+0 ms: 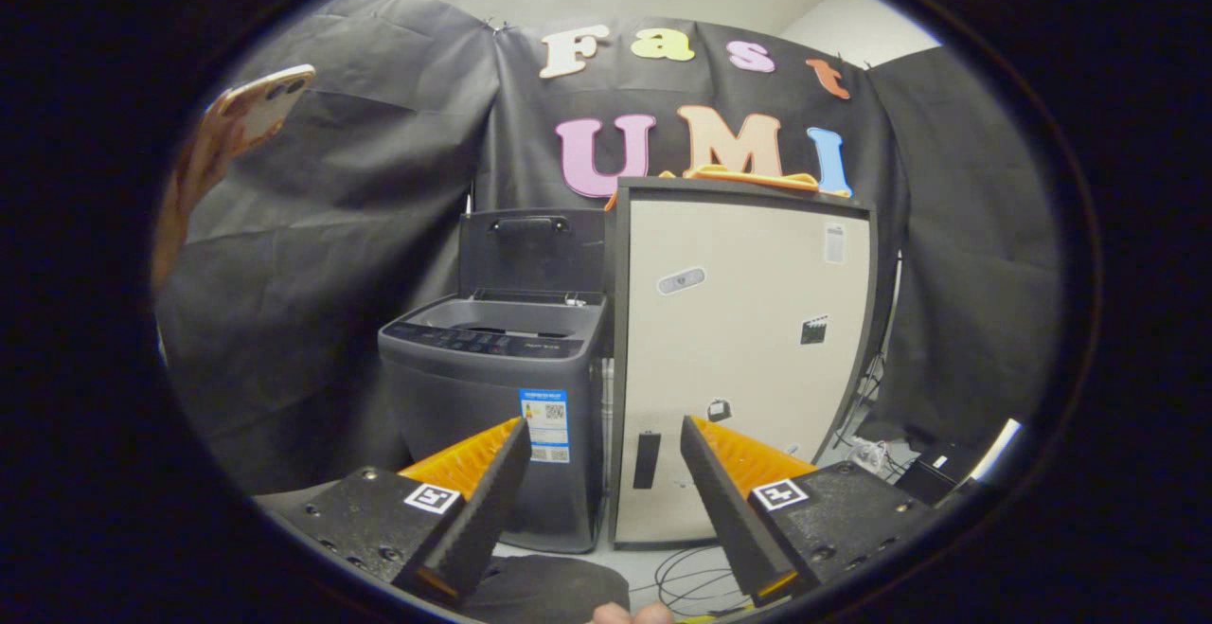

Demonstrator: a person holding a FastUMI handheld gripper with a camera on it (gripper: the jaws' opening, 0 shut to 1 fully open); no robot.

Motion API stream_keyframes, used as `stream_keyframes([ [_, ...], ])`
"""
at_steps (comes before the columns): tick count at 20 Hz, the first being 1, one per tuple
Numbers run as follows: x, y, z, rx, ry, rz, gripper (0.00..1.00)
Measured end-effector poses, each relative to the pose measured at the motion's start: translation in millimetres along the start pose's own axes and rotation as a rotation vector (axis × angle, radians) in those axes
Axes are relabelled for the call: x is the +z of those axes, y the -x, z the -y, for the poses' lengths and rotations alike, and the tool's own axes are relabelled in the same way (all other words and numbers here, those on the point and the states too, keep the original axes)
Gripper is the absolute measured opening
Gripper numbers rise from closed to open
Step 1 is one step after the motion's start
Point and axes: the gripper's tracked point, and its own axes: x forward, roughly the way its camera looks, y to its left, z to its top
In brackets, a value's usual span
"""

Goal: Put the clothes into the washing machine and then close the washing machine lid.

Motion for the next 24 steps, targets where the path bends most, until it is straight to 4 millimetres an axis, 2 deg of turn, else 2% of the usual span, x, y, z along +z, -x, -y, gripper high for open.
stream_keyframes([
  [10,48.8,-57.4,3.5,-0.025,-0.045,-0.005,0.96],
  [15,89.5,-80.1,4.9,-0.015,-0.032,0.021,0.96],
  [19,123.9,-97.5,13.2,-0.029,-0.028,0.055,0.96],
  [24,152.9,-118.6,21.5,-0.044,-0.040,0.070,0.96],
])
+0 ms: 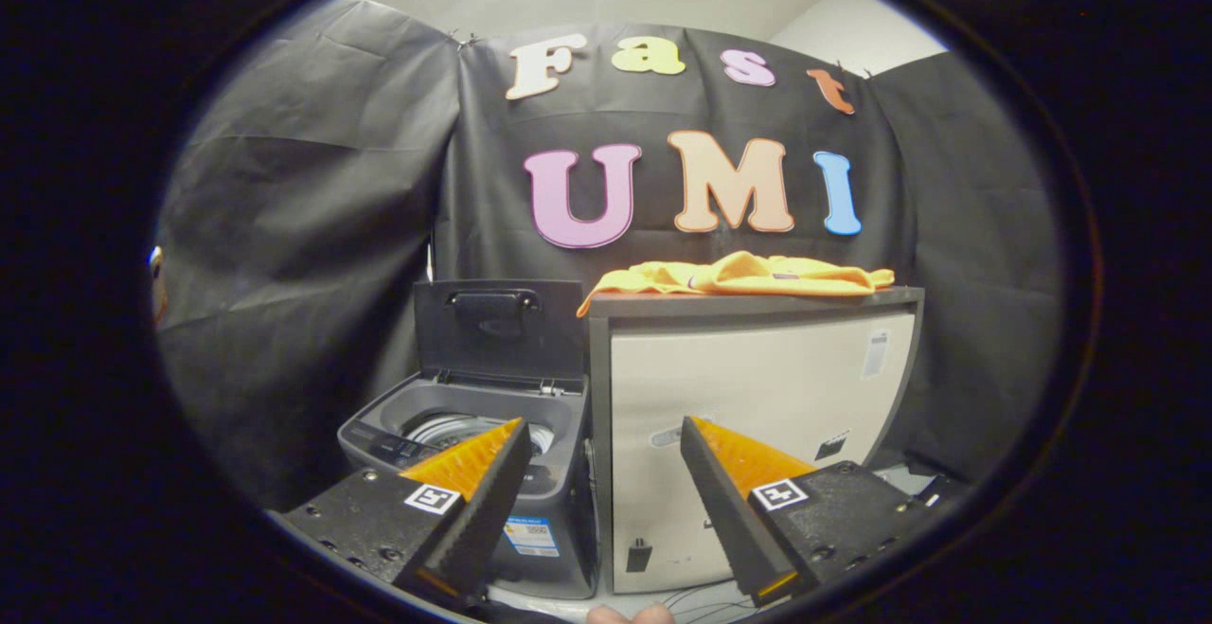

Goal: Put the clothes into the washing machine and then close the washing machine lid.

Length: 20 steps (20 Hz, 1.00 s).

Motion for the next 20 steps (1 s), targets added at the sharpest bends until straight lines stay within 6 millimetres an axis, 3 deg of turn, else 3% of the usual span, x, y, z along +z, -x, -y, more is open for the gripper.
stream_keyframes([
  [7,55.3,-34.5,10.5,-0.026,-0.025,0.044,0.96],
  [14,84.8,-65.0,30.6,-0.080,0.032,0.025,0.96],
  [20,111.3,-91.8,75.1,-0.130,0.054,-0.016,0.96],
])
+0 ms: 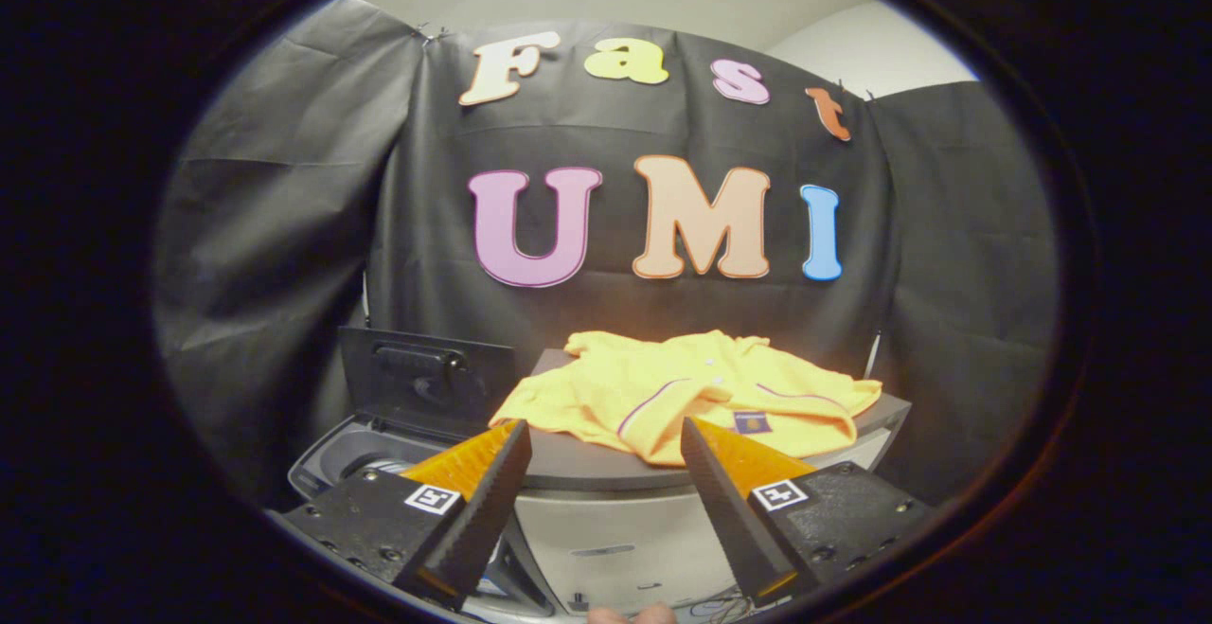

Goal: Put the clothes into the washing machine and then close the washing machine lid.

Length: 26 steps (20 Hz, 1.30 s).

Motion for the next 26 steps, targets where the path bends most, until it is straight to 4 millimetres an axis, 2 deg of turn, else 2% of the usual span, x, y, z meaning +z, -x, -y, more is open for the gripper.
stream_keyframes([
  [6,12.5,-36.7,35.9,-0.046,0.030,-0.097,0.96],
  [10,11.8,-78.3,67.9,-0.115,0.081,-0.181,0.97],
  [15,-16.0,-115.7,88.0,-0.138,-0.086,-0.305,0.97],
  [17,-31.6,-121.4,97.2,-0.156,-0.141,-0.366,0.97],
  [20,-34.1,-125.9,97.0,-0.147,-0.078,-0.372,0.94],
  [21,-33.9,-124.2,95.9,-0.138,-0.048,-0.368,0.86],
  [22,-33.2,-123.5,94.6,-0.133,-0.054,-0.364,0.84],
  [26,-34.1,-123.4,85.7,-0.137,-0.041,-0.379,0.41],
])
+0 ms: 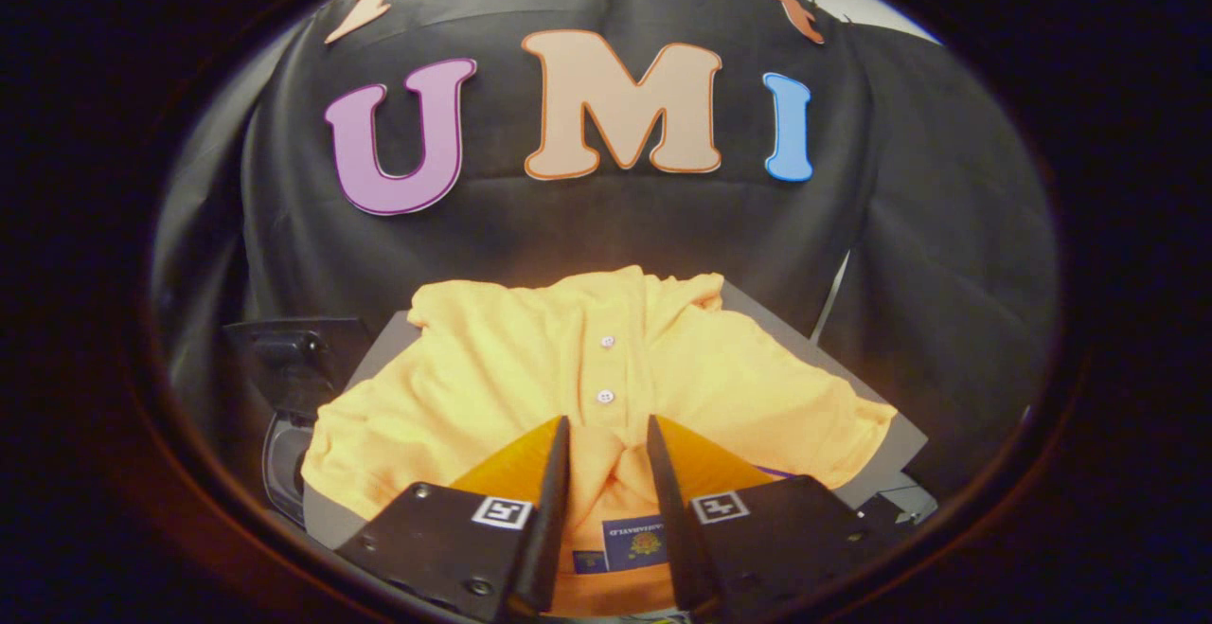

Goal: Put the clothes into the washing machine and then close the washing machine lid.

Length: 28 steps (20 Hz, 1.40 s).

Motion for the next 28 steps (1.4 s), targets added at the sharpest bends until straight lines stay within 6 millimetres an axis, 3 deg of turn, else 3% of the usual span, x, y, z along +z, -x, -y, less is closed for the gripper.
stream_keyframes([
  [4,3.8,6.7,-5.6,-0.007,0.040,0.003,0.09],
  [9,55.3,43.3,-46.1,0.033,0.055,0.141,0.03],
  [12,66.4,59.4,-87.8,0.102,0.019,0.146,0.03],
  [15,64.7,67.5,-136.4,0.185,-0.007,0.125,0.02],
  [18,59.6,67.7,-177.4,0.228,0.034,0.106,0.03],
  [24,48.3,66.3,-279.2,0.362,0.081,0.070,0.03],
  [28,35.6,52.9,-336.8,0.424,0.124,0.040,0.02],
])
